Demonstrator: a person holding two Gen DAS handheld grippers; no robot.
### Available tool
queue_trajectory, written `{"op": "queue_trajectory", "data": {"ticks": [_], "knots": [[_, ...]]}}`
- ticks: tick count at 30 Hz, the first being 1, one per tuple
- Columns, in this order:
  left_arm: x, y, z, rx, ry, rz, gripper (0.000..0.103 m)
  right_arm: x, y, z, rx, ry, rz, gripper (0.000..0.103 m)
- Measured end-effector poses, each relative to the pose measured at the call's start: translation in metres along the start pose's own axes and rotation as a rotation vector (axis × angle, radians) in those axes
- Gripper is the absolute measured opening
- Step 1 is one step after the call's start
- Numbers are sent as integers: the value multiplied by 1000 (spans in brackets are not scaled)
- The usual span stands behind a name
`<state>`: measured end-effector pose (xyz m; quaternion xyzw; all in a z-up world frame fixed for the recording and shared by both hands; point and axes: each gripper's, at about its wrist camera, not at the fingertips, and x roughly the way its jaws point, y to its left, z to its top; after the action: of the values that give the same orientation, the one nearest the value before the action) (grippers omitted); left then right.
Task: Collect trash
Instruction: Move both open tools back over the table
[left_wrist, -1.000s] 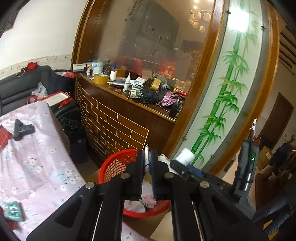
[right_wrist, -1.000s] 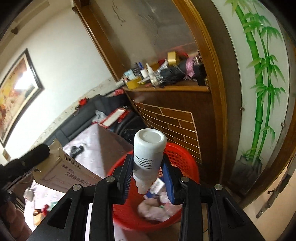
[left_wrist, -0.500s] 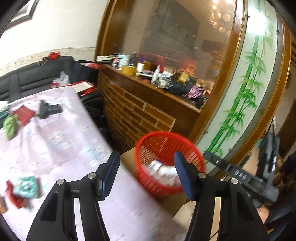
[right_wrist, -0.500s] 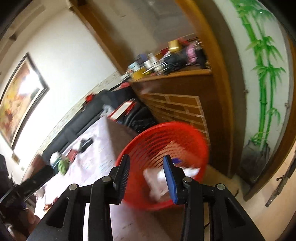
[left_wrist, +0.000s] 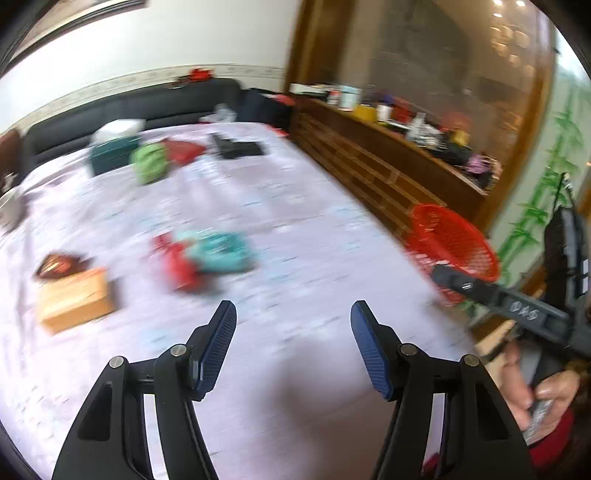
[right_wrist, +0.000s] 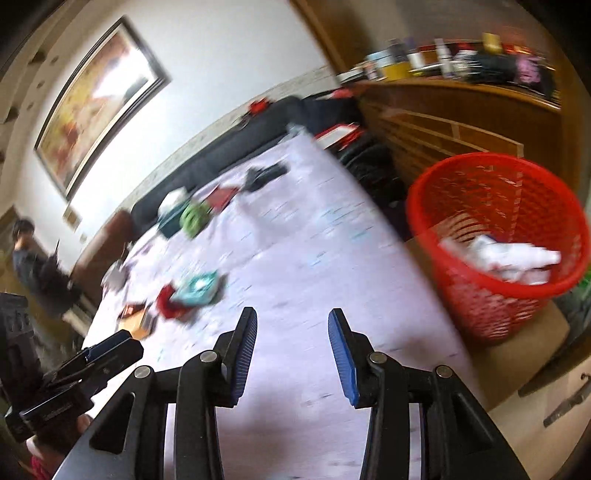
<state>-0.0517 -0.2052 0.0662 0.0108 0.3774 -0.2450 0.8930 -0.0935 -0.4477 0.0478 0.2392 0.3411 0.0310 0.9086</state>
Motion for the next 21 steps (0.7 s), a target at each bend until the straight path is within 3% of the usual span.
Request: {"op": "queue_trajectory", "data": {"ticks": [7, 13, 16, 21], "knots": [[-25, 90, -26, -121, -4, 121, 63, 36, 46, -21, -75, 104, 41, 43], [-32, 153, -6, -155, -31, 213, 63, 46, 74, -28, -122, 130, 56, 43], [-19, 179, 12, -163, -22, 197, 63, 47, 82, -30, -137, 135, 54, 44], [18, 203, 35, -143, 69, 88, 63, 45, 86, -32, -145, 136, 44, 45]]}}
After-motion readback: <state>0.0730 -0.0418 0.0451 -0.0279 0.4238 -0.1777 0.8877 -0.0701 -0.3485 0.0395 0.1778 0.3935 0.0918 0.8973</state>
